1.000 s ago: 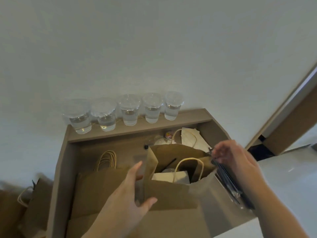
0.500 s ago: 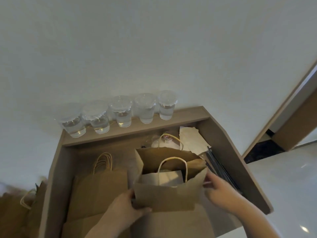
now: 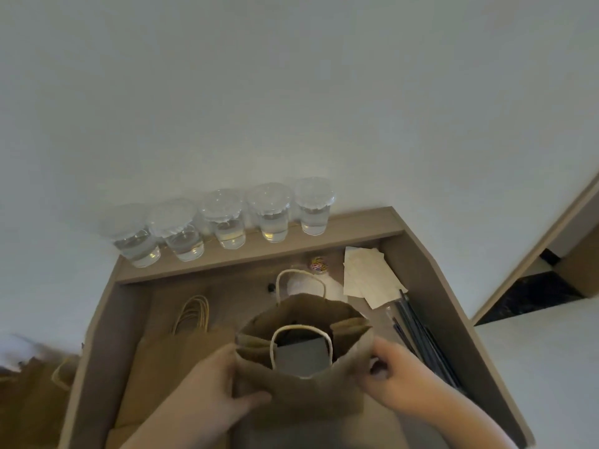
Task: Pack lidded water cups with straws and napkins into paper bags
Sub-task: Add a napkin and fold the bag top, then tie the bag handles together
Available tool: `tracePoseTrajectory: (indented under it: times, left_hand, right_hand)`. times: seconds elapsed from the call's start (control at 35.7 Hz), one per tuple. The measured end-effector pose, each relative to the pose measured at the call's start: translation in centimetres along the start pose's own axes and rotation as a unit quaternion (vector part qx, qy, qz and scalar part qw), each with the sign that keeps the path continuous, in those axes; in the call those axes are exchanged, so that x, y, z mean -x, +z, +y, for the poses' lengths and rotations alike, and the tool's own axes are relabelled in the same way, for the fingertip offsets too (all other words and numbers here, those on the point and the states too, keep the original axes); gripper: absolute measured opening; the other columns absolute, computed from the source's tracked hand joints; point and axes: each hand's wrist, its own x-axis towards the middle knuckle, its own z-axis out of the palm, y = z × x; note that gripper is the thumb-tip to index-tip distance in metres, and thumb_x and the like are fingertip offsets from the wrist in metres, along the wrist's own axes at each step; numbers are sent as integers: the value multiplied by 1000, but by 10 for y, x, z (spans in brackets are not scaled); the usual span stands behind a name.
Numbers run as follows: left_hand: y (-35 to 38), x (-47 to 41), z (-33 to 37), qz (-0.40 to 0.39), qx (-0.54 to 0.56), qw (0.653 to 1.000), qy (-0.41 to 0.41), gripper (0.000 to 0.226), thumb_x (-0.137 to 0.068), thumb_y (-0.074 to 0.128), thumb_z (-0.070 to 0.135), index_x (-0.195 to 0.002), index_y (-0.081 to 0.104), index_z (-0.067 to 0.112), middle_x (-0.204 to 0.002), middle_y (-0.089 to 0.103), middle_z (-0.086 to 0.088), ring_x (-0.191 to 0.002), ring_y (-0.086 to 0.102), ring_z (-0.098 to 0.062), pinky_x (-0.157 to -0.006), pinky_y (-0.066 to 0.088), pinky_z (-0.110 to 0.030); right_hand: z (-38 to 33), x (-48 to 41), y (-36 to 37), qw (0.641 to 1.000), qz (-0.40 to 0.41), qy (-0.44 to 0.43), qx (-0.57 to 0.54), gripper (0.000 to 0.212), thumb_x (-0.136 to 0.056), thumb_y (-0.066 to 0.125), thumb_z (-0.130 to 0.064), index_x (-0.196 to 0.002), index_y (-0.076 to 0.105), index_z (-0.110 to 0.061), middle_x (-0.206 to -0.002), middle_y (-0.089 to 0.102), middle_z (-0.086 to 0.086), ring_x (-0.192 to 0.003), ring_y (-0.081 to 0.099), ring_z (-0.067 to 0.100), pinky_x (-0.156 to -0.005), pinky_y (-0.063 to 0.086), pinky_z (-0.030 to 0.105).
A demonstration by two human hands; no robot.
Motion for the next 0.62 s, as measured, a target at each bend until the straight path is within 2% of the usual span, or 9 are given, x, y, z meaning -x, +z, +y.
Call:
tracePoseTrajectory:
  times: [0.08, 0.17, 0.28, 0.36, 0.39, 0.42, 0.5, 0.56, 0.62]
  left_hand:
    - [-10, 1, 12, 21, 1, 998, 54, 22, -75, 92, 48, -91, 81, 41, -118, 59, 16, -114, 55, 4, -104, 44, -22]
    - [-14, -1, 13, 90, 47, 993, 59, 27, -63, 94, 55, -83, 82, 43, -117, 55, 14, -114, 53, -1, -100, 42, -20]
    - [-4, -7, 2, 159, 143, 976, 51, 60, -50, 99, 60, -82, 80, 12, -130, 56, 29, -126, 53, 7, -100, 42, -18]
    - [7, -13, -6, 167, 221, 960, 32, 84, -40, 103, 53, -98, 63, 6, -130, 67, 15, -119, 68, -11, -91, 56, -22]
    - [9, -15, -3, 161, 245, 955, 33, 89, -41, 105, 47, -108, 60, 8, -131, 69, 10, -116, 71, -17, -90, 58, -23]
    - [10, -17, 1, 160, 261, 951, 38, 94, -45, 106, 42, -120, 59, 12, -130, 69, 6, -114, 72, -19, -91, 58, -23]
    - [8, -23, 9, 159, 242, 955, 63, 93, -65, 99, 40, -147, 55, 33, -124, 71, 3, -112, 72, -15, -95, 57, -29]
    - [5, -27, 11, 137, 216, 964, 74, 69, -73, 91, 50, -136, 67, 37, -122, 72, 4, -113, 71, -15, -97, 56, -34]
    - [2, -29, 16, 120, 216, 966, 76, 54, -75, 88, 57, -124, 75, 37, -122, 72, 6, -117, 70, -15, -99, 54, -30]
  right_hand:
    - [-13, 3, -18, 998, -23, -49, 34, 28, -92, 80, -39, -106, 71, -62, -121, 55, -48, -113, 55, -22, -93, 50, 11]
    - [-18, -1, -38, 993, -8, -66, 93, 30, -87, 82, -53, -115, 73, -56, -130, 49, -39, -124, 48, -14, -109, 43, 21]
    - [-21, -11, -50, 985, 57, -80, 141, 72, -62, 80, -85, -121, 46, -64, -136, 34, -47, -129, 39, -14, -104, 37, 16]
    - [-20, -22, -51, 997, -12, -49, 58, 111, -53, 88, -81, -143, 23, -75, -144, 39, -48, -134, 39, -19, -113, 32, 19]
    - [-19, -26, -51, 997, -37, -50, 35, 107, -60, 92, -72, -145, 27, -75, -144, 47, -44, -135, 41, -20, -119, 31, 24]
    - [-18, -30, -49, 997, -52, -59, 19, 90, -69, 92, -62, -142, 40, -72, -141, 56, -38, -134, 46, -18, -121, 32, 29]
    - [-19, -40, -40, 995, -46, -83, -22, 27, -84, 82, -46, -110, 75, -51, -117, 75, -17, -118, 66, 0, -113, 48, 39]
    - [-20, -47, -35, 994, -36, -96, -45, 18, -84, 79, -45, -102, 77, -42, -111, 76, -10, -113, 69, 7, -106, 52, 36]
    - [-22, -53, -35, 992, -39, -103, -62, 21, -87, 79, -38, -107, 76, -42, -113, 75, -8, -115, 69, 8, -100, 53, 24]
